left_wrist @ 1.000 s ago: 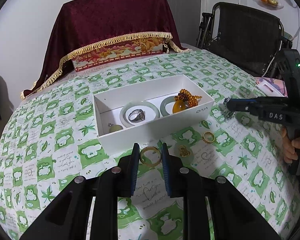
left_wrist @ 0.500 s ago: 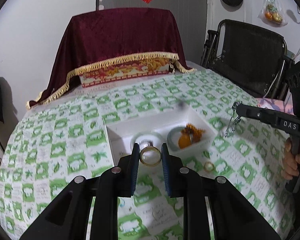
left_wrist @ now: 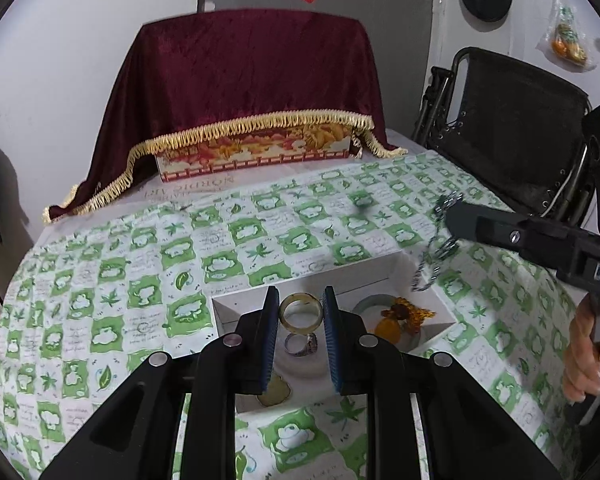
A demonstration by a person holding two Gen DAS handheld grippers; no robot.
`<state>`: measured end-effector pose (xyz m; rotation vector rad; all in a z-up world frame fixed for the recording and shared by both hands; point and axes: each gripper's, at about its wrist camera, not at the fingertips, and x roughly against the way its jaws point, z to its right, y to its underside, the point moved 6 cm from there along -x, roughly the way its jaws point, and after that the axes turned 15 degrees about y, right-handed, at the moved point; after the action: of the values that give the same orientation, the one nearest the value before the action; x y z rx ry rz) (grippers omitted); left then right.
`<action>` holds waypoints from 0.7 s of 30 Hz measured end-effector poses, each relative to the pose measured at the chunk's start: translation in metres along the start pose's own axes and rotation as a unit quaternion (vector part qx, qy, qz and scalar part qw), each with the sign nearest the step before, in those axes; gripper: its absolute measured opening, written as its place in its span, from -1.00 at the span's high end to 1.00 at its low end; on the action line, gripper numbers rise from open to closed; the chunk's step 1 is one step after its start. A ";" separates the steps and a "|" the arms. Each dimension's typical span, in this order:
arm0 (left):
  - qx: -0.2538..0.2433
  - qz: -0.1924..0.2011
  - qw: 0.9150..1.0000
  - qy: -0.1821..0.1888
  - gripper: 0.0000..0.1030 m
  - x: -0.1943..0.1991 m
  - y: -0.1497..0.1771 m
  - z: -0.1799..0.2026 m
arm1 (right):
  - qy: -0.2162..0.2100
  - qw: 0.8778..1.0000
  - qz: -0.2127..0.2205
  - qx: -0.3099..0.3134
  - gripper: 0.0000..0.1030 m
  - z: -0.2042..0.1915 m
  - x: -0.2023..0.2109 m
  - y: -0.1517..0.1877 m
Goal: Organize jewelry
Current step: 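Carry the chain and ring into the box and open both tools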
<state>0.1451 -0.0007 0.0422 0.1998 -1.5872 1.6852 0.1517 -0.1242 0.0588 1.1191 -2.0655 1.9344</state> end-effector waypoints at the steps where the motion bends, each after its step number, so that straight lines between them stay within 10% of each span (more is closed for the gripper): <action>1: 0.003 -0.003 1.000 0.000 0.57 -0.003 0.001 -0.003 | 0.000 1.000 -0.006 0.002 0.77 -0.002 -0.006 0.003; 11: 0.021 -0.041 0.999 0.011 0.54 -0.031 0.019 -0.014 | 0.010 0.998 -0.064 0.011 0.70 0.001 -0.051 0.036; 14: 0.019 -0.039 0.999 0.009 0.19 -0.030 0.020 -0.013 | 0.009 0.998 -0.061 0.000 0.49 0.007 -0.051 0.036; 21: 0.025 -0.019 0.999 0.011 0.08 -0.017 0.015 -0.013 | 0.012 0.999 -0.033 -0.018 0.49 0.017 -0.035 0.030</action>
<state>0.1523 0.0049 0.0173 0.2354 -1.5173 1.6934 0.1675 -0.1268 0.0123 1.1360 -2.0155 1.8641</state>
